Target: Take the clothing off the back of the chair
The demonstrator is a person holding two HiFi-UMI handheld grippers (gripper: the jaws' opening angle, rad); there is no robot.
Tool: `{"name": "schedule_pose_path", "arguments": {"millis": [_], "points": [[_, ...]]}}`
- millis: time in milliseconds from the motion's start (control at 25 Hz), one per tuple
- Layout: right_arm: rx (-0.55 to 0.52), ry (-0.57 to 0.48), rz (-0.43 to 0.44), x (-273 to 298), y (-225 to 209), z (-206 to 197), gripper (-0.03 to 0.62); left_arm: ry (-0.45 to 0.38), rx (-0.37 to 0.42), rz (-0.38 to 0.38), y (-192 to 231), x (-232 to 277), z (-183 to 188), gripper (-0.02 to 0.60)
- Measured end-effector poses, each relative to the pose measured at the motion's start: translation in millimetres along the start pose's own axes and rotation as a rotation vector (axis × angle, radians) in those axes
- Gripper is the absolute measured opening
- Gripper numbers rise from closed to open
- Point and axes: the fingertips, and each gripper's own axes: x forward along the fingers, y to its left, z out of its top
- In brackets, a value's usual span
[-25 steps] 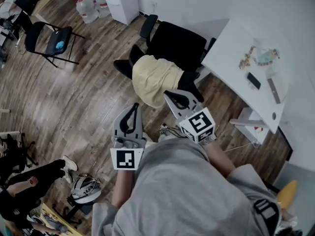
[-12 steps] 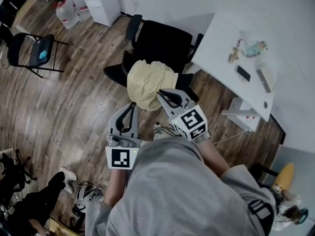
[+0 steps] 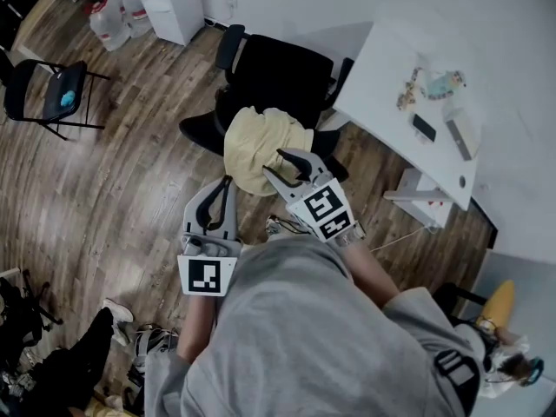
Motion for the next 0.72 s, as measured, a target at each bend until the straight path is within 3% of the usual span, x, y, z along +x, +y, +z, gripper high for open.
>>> {"name": "schedule_pose_path", "arguments": {"millis": [160, 480, 720], "points": [[-0.019, 0.028, -0.026, 0.4, -3.3, -0.3, 0.184, -0.004, 0.009, -0.015, 2.2, 2.6, 0.8, 0.035], [-0.128, 0.182, -0.082, 13.2, -0.9, -13.9, 0.193, -0.014, -0.012, -0.036, 13.0, 2.1, -0.3, 0.035], [-0.194, 0.240, -0.183, 17.1, -5.8, -14.5, 0.192, -0.020, -0.012, -0.083, 16.7, 0.7, 3.4, 0.035]]}}
